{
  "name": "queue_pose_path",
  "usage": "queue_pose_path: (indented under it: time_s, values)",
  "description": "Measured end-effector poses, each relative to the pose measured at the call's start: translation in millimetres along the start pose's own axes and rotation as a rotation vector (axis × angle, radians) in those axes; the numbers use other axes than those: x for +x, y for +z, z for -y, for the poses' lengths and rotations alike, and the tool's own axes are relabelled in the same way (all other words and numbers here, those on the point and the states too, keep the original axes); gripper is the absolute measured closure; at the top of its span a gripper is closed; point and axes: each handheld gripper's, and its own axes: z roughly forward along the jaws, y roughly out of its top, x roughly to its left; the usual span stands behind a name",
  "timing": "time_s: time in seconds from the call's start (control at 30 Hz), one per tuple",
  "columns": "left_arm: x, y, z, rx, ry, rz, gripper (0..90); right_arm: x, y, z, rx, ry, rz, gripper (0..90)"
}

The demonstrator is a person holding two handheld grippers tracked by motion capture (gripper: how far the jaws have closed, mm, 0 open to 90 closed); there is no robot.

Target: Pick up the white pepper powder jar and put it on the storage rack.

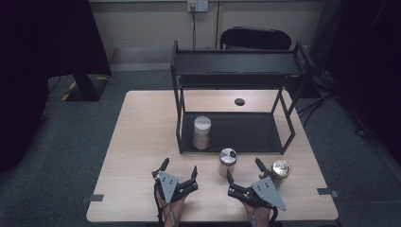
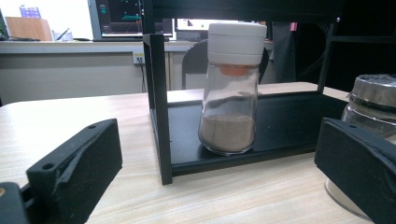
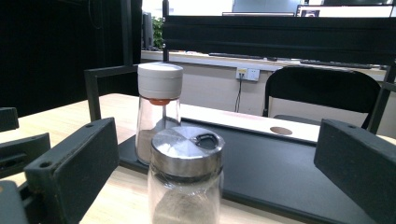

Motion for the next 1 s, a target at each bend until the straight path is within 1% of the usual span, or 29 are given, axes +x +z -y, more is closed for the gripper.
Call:
queue_pose_path:
  time_s: [0.13,0.2,0.3,0.4,0.57,0.73,1.0]
  values:
    - [-0.1,0.0,0.0,0.000,-0.002,-0.002,0.3,2.0,2.1,-1.6,-0.009,0.000,0.003,0.0]
    - [0.1,-0.1,0.0,0.000,0.000,-0.001,0.3,0.4,4.0,-3.5,-0.003,0.006,-0.010,0.0]
    - [0.0,-0.2,0.2,-0.001,-0.001,-0.001,0.3,0.7,6.1,-3.7,-0.007,0.006,-0.013,0.0]
    - [0.0,-0.1,0.0,0.000,0.001,0.000,0.3,0.9,8.9,-6.3,-0.006,-0.008,-0.017,0.0]
    - [0.0,0.1,-0.3,0.002,0.004,0.002,0.3,-1.9,15.3,-13.1,-0.006,-0.013,-0.027,0.0]
    - [0.4,-0.2,0.3,-0.002,0.003,0.003,0.1,-1.0,23.3,-17.6,-0.007,-0.024,-0.027,0.0]
    - [0.6,-0.4,1.0,-0.005,0.000,0.003,0.0,-0.2,38.6,-19.5,0.020,-0.015,-0.041,0.0]
